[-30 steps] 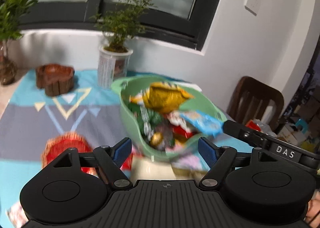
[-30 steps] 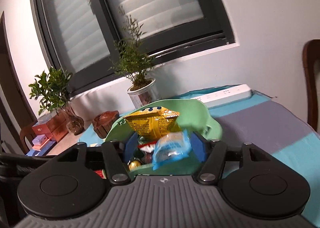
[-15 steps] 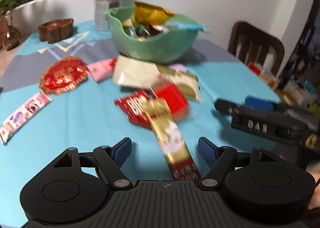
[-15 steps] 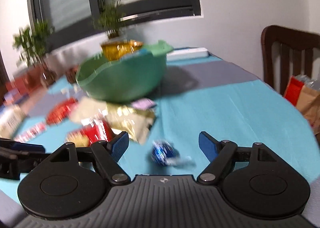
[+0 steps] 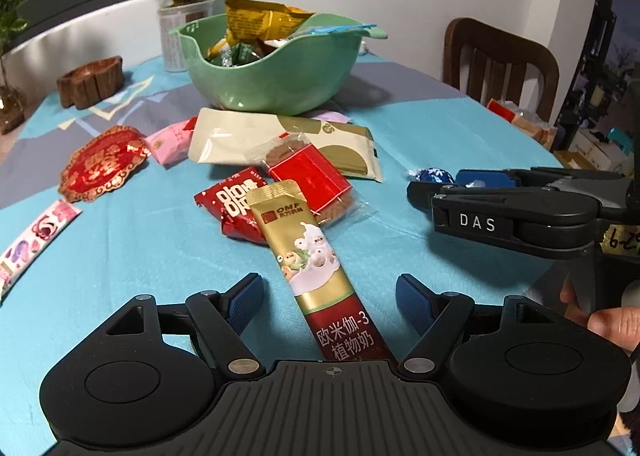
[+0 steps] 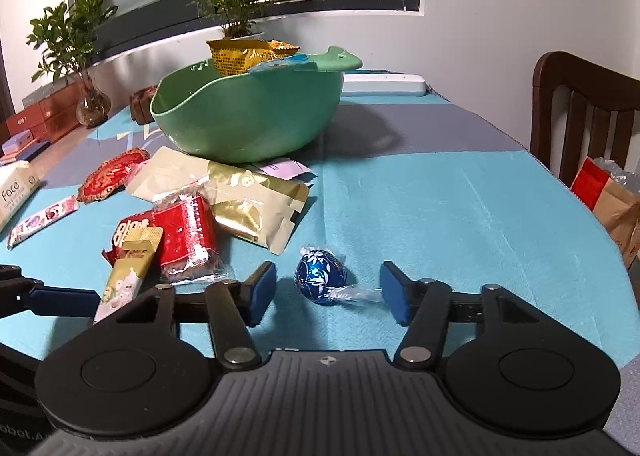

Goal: Organize snacks
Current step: 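Grasp the red-white milk stick with the left tool while the right tool grasps the blue foil ball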

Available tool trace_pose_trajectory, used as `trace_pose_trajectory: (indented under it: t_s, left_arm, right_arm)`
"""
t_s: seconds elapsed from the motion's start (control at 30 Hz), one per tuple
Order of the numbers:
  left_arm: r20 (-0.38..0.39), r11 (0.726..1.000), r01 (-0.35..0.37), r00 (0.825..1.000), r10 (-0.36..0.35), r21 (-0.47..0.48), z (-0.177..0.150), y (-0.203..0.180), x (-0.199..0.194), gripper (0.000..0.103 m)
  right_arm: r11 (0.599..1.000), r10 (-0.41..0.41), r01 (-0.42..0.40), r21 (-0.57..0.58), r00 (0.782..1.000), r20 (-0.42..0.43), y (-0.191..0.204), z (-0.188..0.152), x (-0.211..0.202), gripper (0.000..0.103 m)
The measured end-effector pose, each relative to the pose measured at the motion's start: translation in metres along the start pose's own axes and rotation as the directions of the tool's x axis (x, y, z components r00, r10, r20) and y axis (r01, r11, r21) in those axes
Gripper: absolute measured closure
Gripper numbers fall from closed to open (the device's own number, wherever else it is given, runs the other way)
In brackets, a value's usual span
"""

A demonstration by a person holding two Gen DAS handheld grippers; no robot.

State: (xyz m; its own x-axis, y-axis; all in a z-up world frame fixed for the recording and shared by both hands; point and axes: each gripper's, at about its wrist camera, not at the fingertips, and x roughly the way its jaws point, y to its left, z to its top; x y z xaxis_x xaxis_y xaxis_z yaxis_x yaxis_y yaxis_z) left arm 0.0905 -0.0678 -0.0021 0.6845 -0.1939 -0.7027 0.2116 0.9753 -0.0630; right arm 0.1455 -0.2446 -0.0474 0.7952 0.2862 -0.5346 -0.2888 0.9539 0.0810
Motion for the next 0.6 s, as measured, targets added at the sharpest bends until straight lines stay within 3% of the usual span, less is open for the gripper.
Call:
trace_pose_trajectory:
  t_s: [0.2, 0.6]
  left_arm:
    - [0.019, 0.998, -0.057, 0.998, 0.057, 0.031, -0.0035, -0.0051, -0.0018, 0.0]
    - [0.033, 0.997, -0.071, 0.997, 0.07, 0.019, -0.0037, 0.0016, -0.0047, 0.002]
  right_arm:
    - [0.999, -0.015, 0.016, -0.04, 1.0, 0.012, 0.0066, -0.001, -0.0013, 0.065]
    - [0.999, -0.027, 0.028, -0.032, 0.999, 0.032, 0.006, -0.0011, -0.0032, 0.067]
